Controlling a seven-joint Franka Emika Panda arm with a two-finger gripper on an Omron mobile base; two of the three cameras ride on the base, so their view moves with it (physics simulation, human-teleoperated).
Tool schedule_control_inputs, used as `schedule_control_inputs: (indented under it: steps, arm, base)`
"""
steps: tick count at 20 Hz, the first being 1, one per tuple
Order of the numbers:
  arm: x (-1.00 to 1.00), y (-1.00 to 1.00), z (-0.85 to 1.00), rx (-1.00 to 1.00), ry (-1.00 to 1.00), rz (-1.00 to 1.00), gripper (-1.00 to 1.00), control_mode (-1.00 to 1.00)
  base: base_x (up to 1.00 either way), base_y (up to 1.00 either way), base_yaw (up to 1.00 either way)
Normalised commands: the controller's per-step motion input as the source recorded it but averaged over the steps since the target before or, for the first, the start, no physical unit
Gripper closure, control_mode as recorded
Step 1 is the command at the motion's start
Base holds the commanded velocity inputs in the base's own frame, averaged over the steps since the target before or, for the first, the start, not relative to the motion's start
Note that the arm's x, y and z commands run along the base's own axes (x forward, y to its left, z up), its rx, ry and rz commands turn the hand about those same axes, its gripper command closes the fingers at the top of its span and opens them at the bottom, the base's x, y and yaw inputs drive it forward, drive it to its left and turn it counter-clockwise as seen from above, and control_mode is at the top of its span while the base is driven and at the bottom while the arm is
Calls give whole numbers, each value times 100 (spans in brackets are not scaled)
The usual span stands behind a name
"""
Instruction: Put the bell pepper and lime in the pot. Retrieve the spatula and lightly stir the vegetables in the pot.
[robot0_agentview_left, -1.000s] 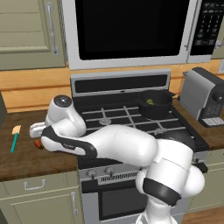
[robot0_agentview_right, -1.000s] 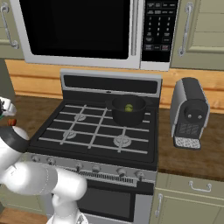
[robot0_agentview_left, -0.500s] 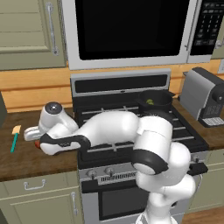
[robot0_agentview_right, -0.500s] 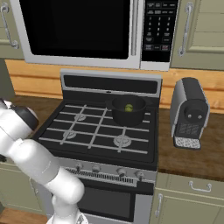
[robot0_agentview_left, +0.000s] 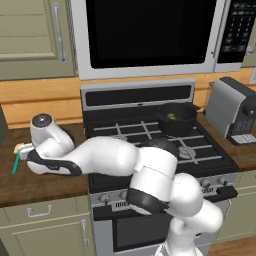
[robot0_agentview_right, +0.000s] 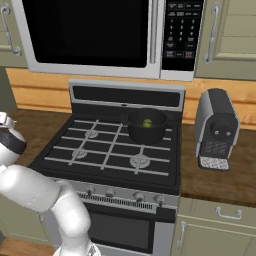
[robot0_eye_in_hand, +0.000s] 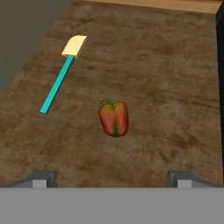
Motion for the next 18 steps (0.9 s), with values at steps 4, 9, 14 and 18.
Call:
schedule_control_inputs:
  steps: [4, 9, 14, 18]
  arm:
    - [21, 0, -10, 0, 1, 0, -100, -100]
    - [2, 0, -40, 0, 0, 0, -100, -100]
    - [7, 0, -39, 0, 0, 0, -100, -100]
    - [24, 0, -30, 0, 0, 0, -100, -100]
  base:
    - [0, 0, 0]
    - [0, 0, 0]
    - [0, 0, 0]
    - [0, 0, 0]
